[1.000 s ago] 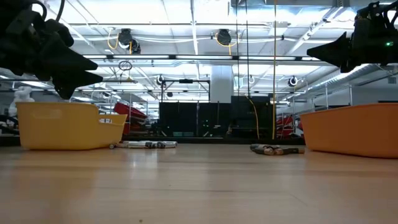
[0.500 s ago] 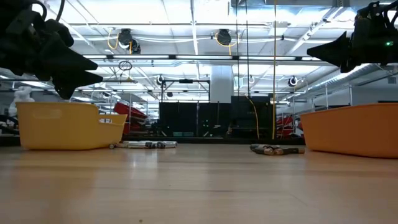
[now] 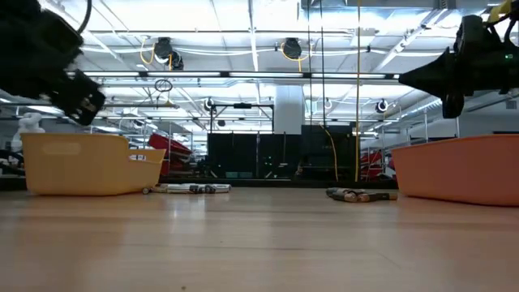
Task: Sort batteries
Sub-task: Put the black battery into the orange bin
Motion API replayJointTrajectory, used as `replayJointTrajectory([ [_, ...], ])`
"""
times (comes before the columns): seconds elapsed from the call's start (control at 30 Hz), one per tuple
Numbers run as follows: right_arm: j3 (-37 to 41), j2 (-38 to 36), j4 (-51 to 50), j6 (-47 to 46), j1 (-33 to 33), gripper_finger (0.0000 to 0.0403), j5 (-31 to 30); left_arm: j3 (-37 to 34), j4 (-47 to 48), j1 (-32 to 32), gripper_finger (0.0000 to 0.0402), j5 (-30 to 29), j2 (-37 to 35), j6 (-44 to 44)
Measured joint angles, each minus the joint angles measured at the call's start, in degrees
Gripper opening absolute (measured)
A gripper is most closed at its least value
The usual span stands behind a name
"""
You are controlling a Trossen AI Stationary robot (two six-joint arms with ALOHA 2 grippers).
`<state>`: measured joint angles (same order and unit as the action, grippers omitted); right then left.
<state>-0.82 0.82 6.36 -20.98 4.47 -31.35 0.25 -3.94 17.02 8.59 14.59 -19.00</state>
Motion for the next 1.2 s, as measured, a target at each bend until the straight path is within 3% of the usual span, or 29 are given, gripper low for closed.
replayJointTrajectory([
  [0.07, 0.0, 0.5, 0.6, -3.3, 0.0, 0.0000, -0.1, 0.0, 0.2, 0.0, 0.0193, 6.1, 0.0, -0.1],
  [0.17, 0.0, 1.0, 0.2, -4.7, 0.0, 0.0000, 0.0, 0.0, 0.2, 0.0, 0.0193, 9.1, 0.1, 0.0],
  [0.3, 0.0, 1.9, 2.4, -7.4, 0.0, 0.0000, 0.8, 0.0, -0.3, 0.0, 0.0193, 18.2, 0.0, -1.4],
  [0.37, 0.0, 1.9, 3.4, -8.2, 0.0, 0.0000, 3.8, 0.0, -0.1, 0.0, 0.0193, 19.7, 0.0, -1.6],
  [0.43, 0.0, 2.0, 3.2, -11.2, 0.0, 0.0000, 2.4, 0.0, -0.1, 0.0, 0.0193, 19.8, 0.0, -1.6],
  [0.67, 0.0, 2.6, 2.5, -18.6, 0.0, 0.0000, -0.4, 0.0, 0.0, 0.0, 0.0193, 18.3, 0.0, -1.6],
  [0.9, 0.0, 2.5, 2.7, -18.5, 0.0, 0.0000, -1.5, 0.0, 0.1, 0.0, 0.0193, 17.3, 0.0, -1.6],
  [1.0, 0.0, 2.7, 2.3, -17.3, 0.0, 0.0000, -2.4, 0.0, -0.4, 0.0, 0.0193, 12.1, 0.0, -1.5],
  [1.1, 0.0, 3.0, 2.1, -15.6, 0.0, 0.0000, -7.8, 0.0, -2.9, 0.0, 0.0193, 3.9, 0.0, 1.5],
  [1.2, 0.0, 3.2, 2.9, -11.6, 0.0, 0.0000, -8.1, 0.0, -6.4, -0.1, 0.0193, -2.7, 0.0, 1.8],
])
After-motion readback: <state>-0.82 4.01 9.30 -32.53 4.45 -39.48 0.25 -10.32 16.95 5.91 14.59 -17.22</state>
